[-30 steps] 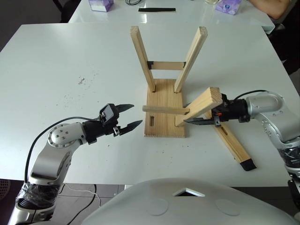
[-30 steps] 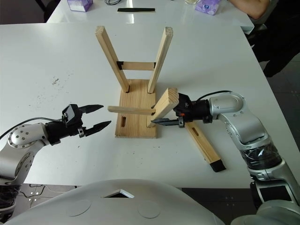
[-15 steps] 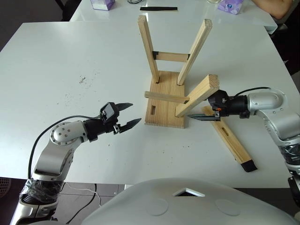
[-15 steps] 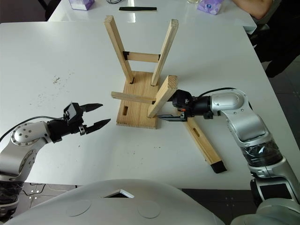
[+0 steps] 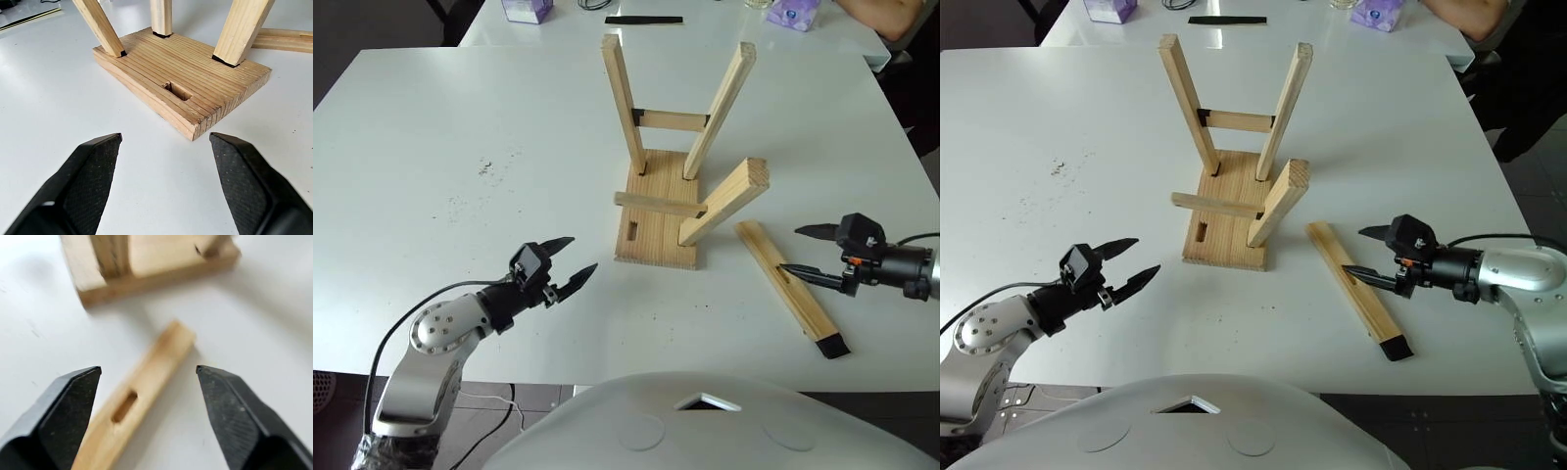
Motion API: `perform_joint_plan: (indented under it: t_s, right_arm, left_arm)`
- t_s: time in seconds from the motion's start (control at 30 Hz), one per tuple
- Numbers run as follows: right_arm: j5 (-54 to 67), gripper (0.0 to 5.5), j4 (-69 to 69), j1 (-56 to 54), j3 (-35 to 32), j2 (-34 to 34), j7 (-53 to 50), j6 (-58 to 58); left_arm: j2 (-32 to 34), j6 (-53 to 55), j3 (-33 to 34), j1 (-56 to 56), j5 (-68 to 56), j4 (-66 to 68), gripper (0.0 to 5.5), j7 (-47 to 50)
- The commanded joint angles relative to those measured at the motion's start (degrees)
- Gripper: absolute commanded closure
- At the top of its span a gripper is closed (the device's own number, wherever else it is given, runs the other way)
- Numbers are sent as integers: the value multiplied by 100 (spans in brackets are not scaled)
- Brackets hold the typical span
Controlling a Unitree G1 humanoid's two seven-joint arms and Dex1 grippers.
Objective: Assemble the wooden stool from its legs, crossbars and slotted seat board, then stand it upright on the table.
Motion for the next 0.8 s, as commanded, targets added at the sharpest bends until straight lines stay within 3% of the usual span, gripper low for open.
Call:
perform_joint_plan:
  t_s: [0.03, 0.37, 0.8]
  right_arm:
    - [-66, 165, -415, 371, 162, -35, -224, 603]
    - [-431, 165, -543, 993, 282, -269, -186, 513]
    - [-1252, 165, 1678, 151, 1190, 439, -918, -568]
  left_arm:
    - [-17, 91, -17, 81, 100, -105, 218, 126]
    - [-127, 138, -219, 149, 256, -223, 218, 365]
    - [63, 160, -406, -447, 322, 109, 218, 165]
